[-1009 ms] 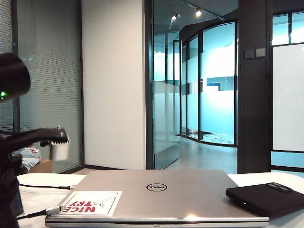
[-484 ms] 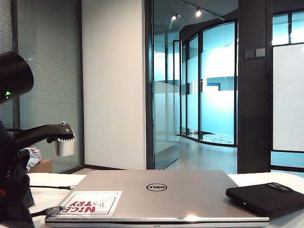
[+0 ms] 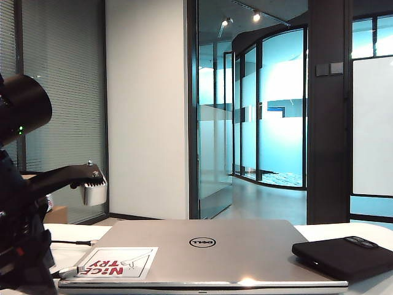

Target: Pick up the charging cable and the phone, plug the charging cable into the charging port on the phone, and finally place them back on the table.

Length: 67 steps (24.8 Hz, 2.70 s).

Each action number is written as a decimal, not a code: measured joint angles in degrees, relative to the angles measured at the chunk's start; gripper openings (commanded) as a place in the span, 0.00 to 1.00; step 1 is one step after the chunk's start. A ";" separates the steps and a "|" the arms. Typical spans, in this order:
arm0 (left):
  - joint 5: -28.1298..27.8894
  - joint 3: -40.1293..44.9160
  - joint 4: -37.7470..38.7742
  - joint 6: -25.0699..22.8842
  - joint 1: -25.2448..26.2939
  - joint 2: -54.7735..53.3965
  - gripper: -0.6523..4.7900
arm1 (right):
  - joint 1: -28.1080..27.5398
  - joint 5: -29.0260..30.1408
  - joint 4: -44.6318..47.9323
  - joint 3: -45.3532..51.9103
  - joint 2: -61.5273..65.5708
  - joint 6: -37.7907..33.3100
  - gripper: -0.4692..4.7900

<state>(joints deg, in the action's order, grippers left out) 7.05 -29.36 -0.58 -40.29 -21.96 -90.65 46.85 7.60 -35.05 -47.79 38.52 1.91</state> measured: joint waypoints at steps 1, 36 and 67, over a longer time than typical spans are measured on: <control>0.00 0.02 0.24 -0.07 0.00 -0.24 0.54 | 0.00 0.00 0.00 0.00 0.02 0.00 0.08; 0.31 0.00 -10.03 27.32 -2.21 19.45 0.10 | -0.66 -6.38 0.02 0.00 0.02 -5.62 0.08; 0.48 -4.39 -13.44 63.04 -23.47 24.85 0.11 | -36.87 7.65 10.73 14.29 2.21 -37.59 0.17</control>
<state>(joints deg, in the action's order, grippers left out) 7.53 -33.76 -14.02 22.74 -45.43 -65.80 9.98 15.25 -24.32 -33.50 40.73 -35.68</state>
